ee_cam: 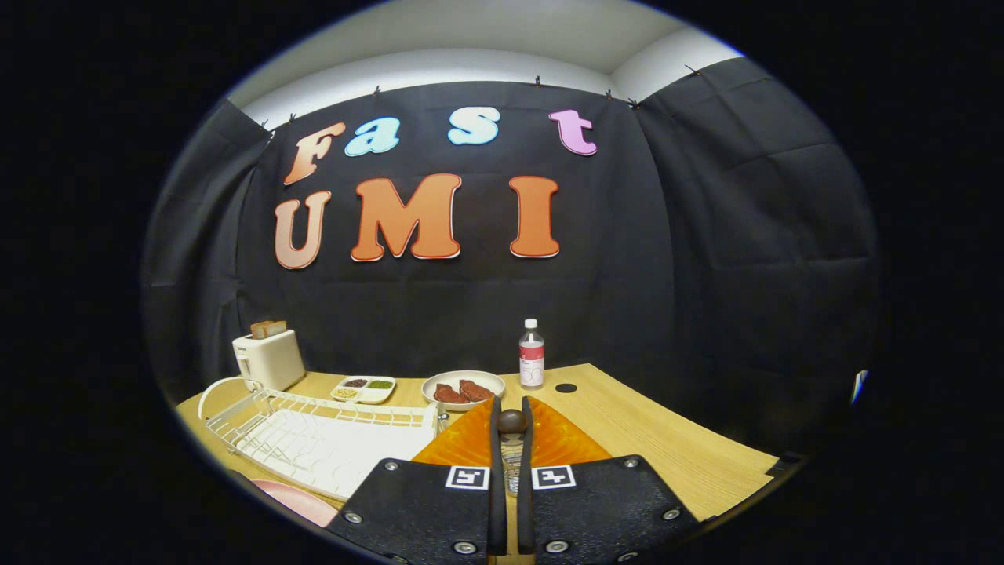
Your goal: Take the plate from the dish rack, then take the spoon from the basket and place it into the plate.
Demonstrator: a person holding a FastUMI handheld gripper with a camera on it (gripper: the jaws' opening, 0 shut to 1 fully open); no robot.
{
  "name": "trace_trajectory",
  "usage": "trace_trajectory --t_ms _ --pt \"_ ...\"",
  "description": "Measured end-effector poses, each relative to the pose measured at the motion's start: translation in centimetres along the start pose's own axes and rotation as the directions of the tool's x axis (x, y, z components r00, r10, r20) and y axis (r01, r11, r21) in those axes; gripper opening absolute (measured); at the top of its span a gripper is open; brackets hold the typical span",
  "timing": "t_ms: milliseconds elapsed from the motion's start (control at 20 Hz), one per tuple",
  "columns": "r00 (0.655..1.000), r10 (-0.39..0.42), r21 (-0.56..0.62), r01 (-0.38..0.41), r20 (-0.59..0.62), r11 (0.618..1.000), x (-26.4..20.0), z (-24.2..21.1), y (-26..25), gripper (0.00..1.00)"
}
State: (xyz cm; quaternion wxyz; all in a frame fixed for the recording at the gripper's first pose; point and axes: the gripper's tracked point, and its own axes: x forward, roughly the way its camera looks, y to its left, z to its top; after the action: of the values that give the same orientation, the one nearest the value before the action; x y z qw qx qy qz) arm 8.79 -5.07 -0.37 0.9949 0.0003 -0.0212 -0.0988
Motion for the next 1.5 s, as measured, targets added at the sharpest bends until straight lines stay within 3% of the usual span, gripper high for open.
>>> trace_trajectory --t_ms 600,1050,1500 --pt "0.986 0.166 0.013 -0.166 0.002 0.986 -9.6 1.6 8.1 0.05" --pt "0.959 0.277 0.023 -0.277 -0.059 0.961 -14.6 -3.9 15.3 0.05" --pt "0.933 0.341 0.054 -0.337 -0.113 0.94 -14.9 -9.8 20.9 0.05"
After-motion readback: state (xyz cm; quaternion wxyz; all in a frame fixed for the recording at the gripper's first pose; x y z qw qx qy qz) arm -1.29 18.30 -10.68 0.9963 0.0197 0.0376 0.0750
